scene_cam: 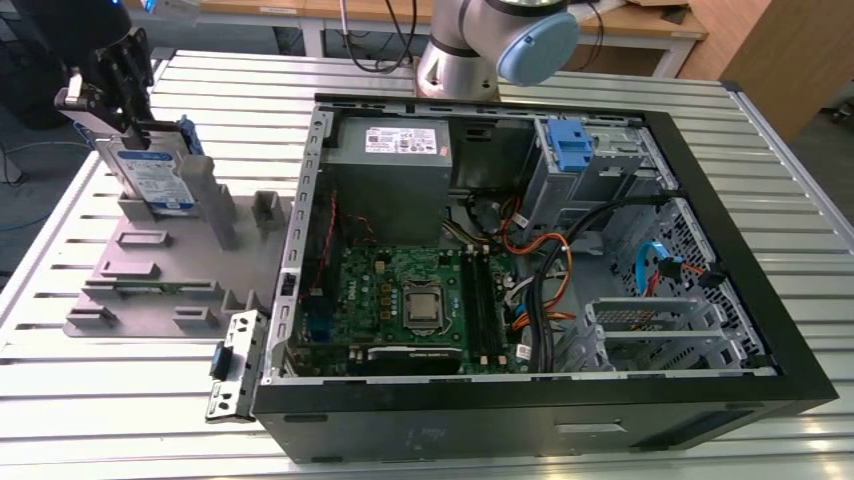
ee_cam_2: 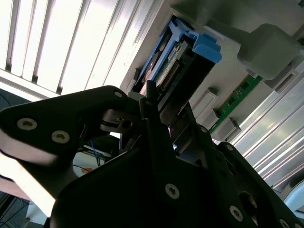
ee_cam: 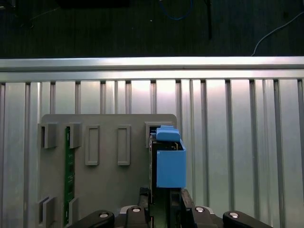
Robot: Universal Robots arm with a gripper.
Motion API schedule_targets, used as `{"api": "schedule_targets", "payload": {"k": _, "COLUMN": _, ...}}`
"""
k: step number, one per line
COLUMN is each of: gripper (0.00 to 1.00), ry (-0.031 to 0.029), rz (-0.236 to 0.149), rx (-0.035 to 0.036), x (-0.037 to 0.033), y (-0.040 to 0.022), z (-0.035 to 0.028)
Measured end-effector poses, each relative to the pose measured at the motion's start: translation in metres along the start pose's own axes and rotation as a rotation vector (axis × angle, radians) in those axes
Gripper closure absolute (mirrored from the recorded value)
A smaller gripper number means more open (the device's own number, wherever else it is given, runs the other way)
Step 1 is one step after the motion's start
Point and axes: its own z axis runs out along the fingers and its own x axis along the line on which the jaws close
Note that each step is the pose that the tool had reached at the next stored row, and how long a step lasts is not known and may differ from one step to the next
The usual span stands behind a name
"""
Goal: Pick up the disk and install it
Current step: 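Pick up the disk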
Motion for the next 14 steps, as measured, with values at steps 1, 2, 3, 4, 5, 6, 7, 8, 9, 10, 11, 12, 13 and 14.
{"api": "schedule_targets", "payload": {"k": 1, "gripper": 0.65, "ry": 0.0000, "rz": 0.000, "rx": 0.0000, "x": 0.0000, "y": 0.0000, "z": 0.0000}}
{"api": "schedule_targets", "payload": {"k": 2, "gripper": 0.65, "ry": 0.0000, "rz": 0.000, "rx": -0.0001, "x": 0.0000, "y": 0.0000, "z": 0.0000}}
{"api": "schedule_targets", "payload": {"k": 3, "gripper": 0.65, "ry": 0.0000, "rz": -0.001, "rx": 0.0000, "x": 0.0000, "y": 0.0000, "z": 0.0000}}
{"api": "schedule_targets", "payload": {"k": 4, "gripper": 0.65, "ry": 0.0000, "rz": -0.001, "rx": 0.0000, "x": 0.0000, "y": 0.0000, "z": 0.0000}}
{"api": "schedule_targets", "payload": {"k": 5, "gripper": 0.65, "ry": 0.0000, "rz": -0.001, "rx": 0.0000, "x": 0.0000, "y": 0.0000, "z": -0.0002}}
{"api": "schedule_targets", "payload": {"k": 6, "gripper": 0.65, "ry": 0.0002, "rz": -0.001, "rx": -0.0003, "x": -0.0001, "y": 0.0000, "z": -0.0010}}
{"api": "schedule_targets", "payload": {"k": 7, "gripper": 0.65, "ry": 0.0001, "rz": -0.001, "rx": -0.0001, "x": -0.0001, "y": 0.0000, "z": -0.0022}}
{"api": "schedule_targets", "payload": {"k": 8, "gripper": 0.65, "ry": 0.0000, "rz": -0.001, "rx": 0.0000, "x": -0.0001, "y": 0.0001, "z": -0.0038}}
{"api": "schedule_targets", "payload": {"k": 9, "gripper": 0.65, "ry": 0.0001, "rz": -0.001, "rx": -0.0001, "x": -0.0001, "y": 0.0002, "z": -0.0057}}
{"api": "schedule_targets", "payload": {"k": 10, "gripper": 0.65, "ry": 0.0001, "rz": -0.001, "rx": -0.0001, "x": -0.0002, "y": 0.0003, "z": -0.0078}}
{"api": "schedule_targets", "payload": {"k": 11, "gripper": 0.65, "ry": 0.0000, "rz": -0.001, "rx": 0.0000, "x": -0.0002, "y": 0.0003, "z": -0.0098}}
{"api": "schedule_targets", "payload": {"k": 12, "gripper": 0.65, "ry": 0.0001, "rz": -0.001, "rx": 0.0000, "x": -0.0003, "y": 0.0004, "z": -0.0119}}
{"api": "schedule_targets", "payload": {"k": 13, "gripper": 0.65, "ry": 0.0001, "rz": -0.001, "rx": -0.0001, "x": -0.0003, "y": 0.0005, "z": -0.0139}}
{"api": "schedule_targets", "payload": {"k": 14, "gripper": 0.65, "ry": 0.0000, "rz": -0.001, "rx": 0.0000, "x": -0.0004, "y": 0.0005, "z": -0.0160}}
